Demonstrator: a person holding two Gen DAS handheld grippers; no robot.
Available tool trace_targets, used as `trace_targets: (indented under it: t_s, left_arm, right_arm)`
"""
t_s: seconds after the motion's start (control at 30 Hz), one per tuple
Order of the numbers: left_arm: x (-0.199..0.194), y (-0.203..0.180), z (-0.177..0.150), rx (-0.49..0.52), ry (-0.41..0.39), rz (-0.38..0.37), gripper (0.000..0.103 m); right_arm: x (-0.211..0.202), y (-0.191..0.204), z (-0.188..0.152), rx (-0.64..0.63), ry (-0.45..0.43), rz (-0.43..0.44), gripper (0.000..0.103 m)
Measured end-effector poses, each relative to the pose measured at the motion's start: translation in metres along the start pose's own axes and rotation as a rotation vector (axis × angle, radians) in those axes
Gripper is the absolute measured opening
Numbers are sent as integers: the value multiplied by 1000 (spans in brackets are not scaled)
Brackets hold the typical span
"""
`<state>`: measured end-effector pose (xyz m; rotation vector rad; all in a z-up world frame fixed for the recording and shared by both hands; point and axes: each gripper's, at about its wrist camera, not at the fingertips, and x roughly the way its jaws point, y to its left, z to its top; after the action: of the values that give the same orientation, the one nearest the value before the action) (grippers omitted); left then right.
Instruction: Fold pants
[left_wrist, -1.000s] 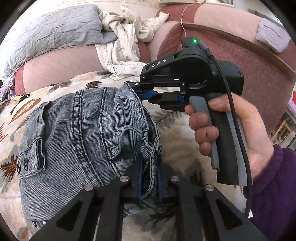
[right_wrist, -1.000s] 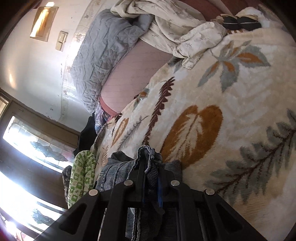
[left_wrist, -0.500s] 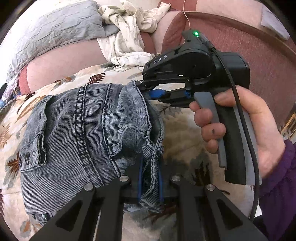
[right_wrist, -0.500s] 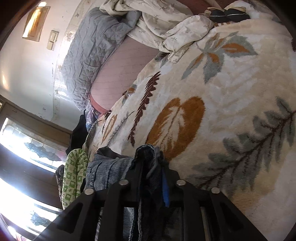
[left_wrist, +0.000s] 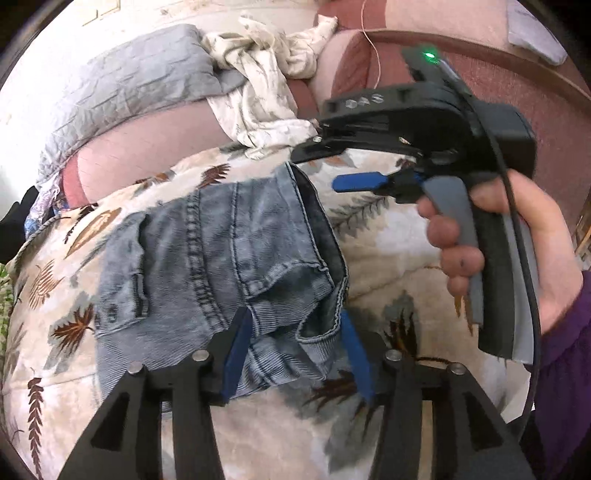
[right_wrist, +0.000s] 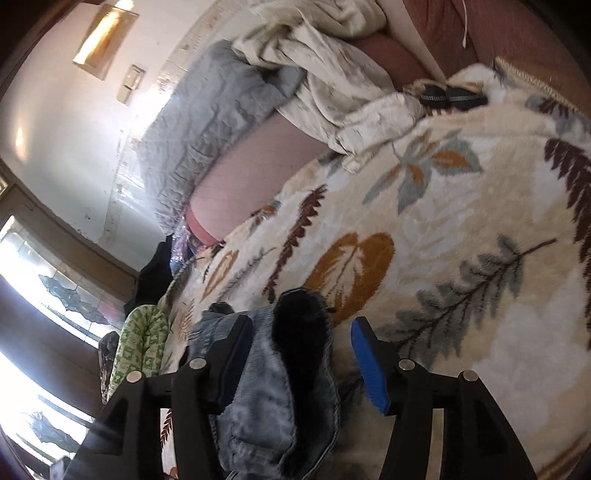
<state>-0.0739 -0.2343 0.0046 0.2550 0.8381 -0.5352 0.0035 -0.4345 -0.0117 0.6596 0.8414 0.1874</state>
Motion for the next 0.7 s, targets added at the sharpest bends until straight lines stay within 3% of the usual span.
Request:
trace_targets:
  t_s: [0.17, 0.47, 0.53, 0.63, 0.7]
  left_arm:
    - [-21, 11, -1, -25, -23, 24, 61]
    - [-53, 36, -4, -44, -59, 91, 64]
    - [-57, 52, -3, -55, -65, 114, 65]
    - [-60, 85, -4, -88, -70, 178, 81]
    - [-61, 111, -6, -118, -82, 216, 81]
  right_arm:
    - [-21, 13, -8, -11, -62, 25, 59]
    - [-33, 37, -28, -13, -98, 57, 63]
    - [-32, 46, -34, -35, -86, 53, 63]
    - [-30, 54, -42, -55, -71, 46, 63]
    - [-29, 59, -46, -67, -66, 39, 63]
